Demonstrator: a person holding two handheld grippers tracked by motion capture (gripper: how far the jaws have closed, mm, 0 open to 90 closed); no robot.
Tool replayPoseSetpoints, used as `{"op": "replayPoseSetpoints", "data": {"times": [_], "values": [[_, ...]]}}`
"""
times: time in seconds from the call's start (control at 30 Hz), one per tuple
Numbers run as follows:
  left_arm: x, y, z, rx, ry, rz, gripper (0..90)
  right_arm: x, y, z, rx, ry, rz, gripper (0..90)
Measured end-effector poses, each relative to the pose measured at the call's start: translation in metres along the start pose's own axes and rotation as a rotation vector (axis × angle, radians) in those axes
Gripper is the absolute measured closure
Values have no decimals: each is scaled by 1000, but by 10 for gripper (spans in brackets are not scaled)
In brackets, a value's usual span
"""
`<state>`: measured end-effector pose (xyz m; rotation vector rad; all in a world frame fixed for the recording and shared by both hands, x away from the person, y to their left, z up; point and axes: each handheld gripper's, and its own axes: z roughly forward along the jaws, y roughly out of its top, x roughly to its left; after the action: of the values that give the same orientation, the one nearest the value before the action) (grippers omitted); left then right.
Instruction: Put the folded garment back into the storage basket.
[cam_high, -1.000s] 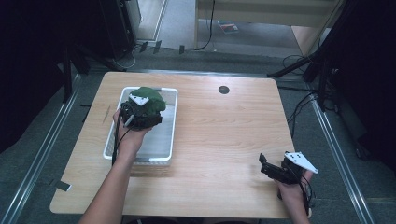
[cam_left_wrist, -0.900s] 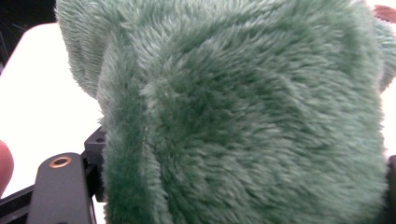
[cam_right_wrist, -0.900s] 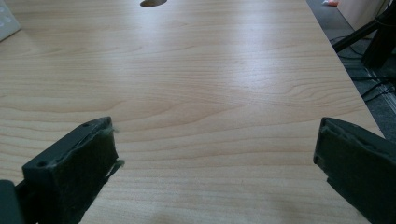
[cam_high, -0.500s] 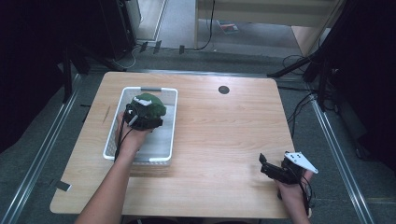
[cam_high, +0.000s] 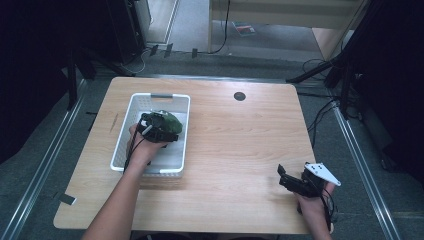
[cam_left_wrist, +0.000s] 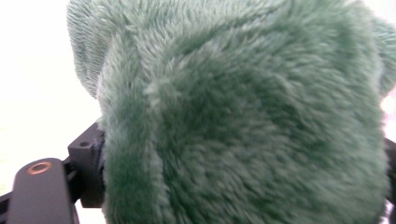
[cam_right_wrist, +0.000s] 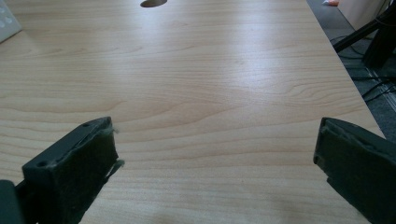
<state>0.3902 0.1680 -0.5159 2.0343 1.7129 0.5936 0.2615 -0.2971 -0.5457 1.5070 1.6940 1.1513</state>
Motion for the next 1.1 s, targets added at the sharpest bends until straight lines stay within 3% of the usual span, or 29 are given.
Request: {"op": "replayPoseSetpoints", "data": {"times": [0.1,0.2,0.27,0.6,0.7,1.1], "values": [[1,1,-1,14,37,-2,65,0,0,0,0,1,0,0],[3,1,-2,21,49,5,14,0,0,0,0,0,0,0],[4,2,-4,7,51,-14,1,0,0,0,0,-1,0,0],[9,4,-25,-65,18,-23,0,0,0,0,-1,0,-1,0],[14,4,-37,-117,-6,-38,0,0,0,0,-1,-1,-2,0],[25,-1,-72,-214,-24,-33,0,0,0,0,-2,-2,-5,0]]}}
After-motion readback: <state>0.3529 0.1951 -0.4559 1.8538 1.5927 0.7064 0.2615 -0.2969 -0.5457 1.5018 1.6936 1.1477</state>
